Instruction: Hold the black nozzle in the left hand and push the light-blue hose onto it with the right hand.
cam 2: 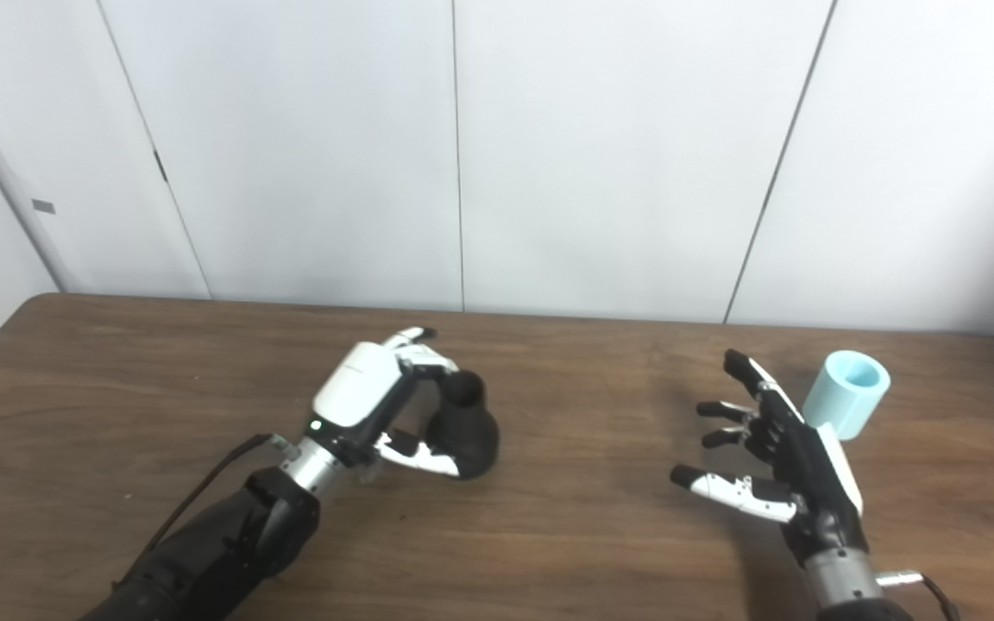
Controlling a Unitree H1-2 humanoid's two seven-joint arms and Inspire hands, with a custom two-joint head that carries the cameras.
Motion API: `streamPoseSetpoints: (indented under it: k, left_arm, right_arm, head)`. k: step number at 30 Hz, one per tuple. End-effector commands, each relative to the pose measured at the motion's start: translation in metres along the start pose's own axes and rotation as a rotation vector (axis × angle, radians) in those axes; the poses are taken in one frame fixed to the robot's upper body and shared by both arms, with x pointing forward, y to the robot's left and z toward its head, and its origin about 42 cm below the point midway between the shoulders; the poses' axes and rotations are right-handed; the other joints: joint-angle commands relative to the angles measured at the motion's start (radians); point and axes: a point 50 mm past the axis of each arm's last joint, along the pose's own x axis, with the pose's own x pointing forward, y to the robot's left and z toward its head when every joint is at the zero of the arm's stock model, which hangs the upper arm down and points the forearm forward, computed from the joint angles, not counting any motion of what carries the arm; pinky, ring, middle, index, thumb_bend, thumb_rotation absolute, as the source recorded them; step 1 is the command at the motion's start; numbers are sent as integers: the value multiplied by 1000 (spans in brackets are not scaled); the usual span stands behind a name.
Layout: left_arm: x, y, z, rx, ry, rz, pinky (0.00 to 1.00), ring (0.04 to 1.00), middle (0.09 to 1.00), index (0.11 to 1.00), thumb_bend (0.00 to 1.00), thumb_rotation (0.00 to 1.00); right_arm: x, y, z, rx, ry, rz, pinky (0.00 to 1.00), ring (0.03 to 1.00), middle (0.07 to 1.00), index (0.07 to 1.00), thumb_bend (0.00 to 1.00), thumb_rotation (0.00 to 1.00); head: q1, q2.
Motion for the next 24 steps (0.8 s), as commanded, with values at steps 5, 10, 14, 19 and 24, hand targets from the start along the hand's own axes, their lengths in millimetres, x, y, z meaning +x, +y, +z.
streamPoseSetpoints:
  k: [5, 10, 14, 19, 24]
  left_arm:
    - [-60, -78, 32, -162, 69, -155, 850, 655, 473, 488, 527, 0]
    - [-63, -82, 33, -187, 77, -187, 840, 658, 481, 481, 527, 0]
    - [-66, -84, 32, -180, 72, -217, 832, 653, 480, 482, 527, 0]
    - [-69, -83, 27, -212, 108, -260, 660, 653, 509, 472, 523, 0]
    - [-71, -79, 22, -253, 144, -268, 534, 622, 493, 480, 525, 0]
  right_arm:
    - [21, -8, 25, -48, -135, 9, 503, 694, 910, 854, 840, 199]
    - [21, -6, 34, -44, -131, 14, 507, 696, 914, 855, 822, 175]
    - [21, -8, 41, -62, -135, 10, 524, 688, 897, 847, 826, 177]
    - [23, -11, 57, -86, -148, 10, 536, 697, 899, 856, 820, 189]
    - [27, -18, 82, -134, -173, -1, 520, 714, 907, 862, 809, 176]
  head:
    - [-59, 8]
    - [-86, 11]
    - [-124, 7]
    - [-181, -1]
    - [-215, -9]
